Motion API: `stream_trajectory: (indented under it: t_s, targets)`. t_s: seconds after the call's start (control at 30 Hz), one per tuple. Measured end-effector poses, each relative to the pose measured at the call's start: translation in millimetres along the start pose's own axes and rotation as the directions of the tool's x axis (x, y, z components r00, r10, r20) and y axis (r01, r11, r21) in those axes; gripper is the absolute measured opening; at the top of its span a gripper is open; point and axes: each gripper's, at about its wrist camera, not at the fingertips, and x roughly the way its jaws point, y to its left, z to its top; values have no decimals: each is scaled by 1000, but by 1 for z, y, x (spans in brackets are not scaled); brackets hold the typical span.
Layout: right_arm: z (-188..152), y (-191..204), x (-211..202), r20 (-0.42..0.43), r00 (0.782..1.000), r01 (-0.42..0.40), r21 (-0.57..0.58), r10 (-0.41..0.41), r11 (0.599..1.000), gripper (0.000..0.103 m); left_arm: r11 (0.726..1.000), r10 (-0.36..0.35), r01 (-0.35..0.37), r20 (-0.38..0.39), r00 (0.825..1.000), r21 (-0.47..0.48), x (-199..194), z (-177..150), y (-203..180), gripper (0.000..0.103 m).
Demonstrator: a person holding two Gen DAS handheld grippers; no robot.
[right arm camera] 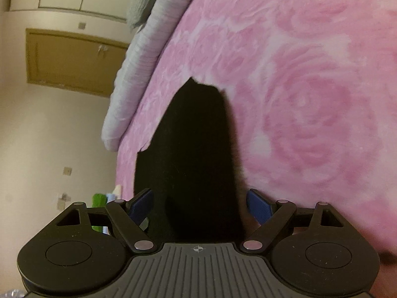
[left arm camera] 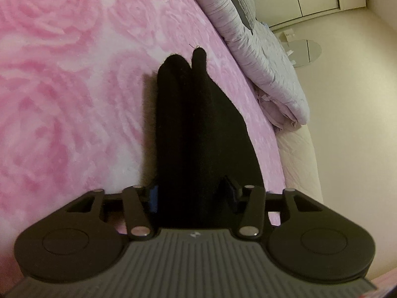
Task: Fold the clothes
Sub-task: 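Grasp the folded black garment's edges with both grippers, then lift the folded black garment with both grippers and carry it toward the towel stack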
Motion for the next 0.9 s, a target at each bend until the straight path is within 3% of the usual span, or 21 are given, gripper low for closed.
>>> stream_trajectory:
  t_s: [0.07, 0.17, 0.33, 0.6, 0.73, 0.9]
  targets:
    - [3, 1, 8, -23, 1000, -3, -18, 3, 1000, 58, 1000, -11, 11, -1, 1000, 8, 0, 0, 2, 38]
    - [6, -3, 13, -42, 999, -30, -20, 29, 999, 52, 999, -23, 23, -4, 1000, 31, 4, 1, 1, 35]
    - [2, -7, 10, -30, 999, -42, -17, 41, 999, 48, 1000, 4, -4, -1, 1000, 18, 3, 0, -5, 31]
    - [10, 28, 7, -79, 995, 61, 105, -53, 993, 43, 992, 97, -101, -59, 994, -76, -15, 32, -44, 27]
    - [12, 67, -6, -105, 994, 50, 179, -31, 983, 43, 985, 132, -139, -67, 989, -106, -53, 50, -82, 27]
    - [15, 134, -18, -140, 990, 11, 211, 19, 977, 43, 976, 159, -157, 1, 987, -148, -130, 59, -127, 27]
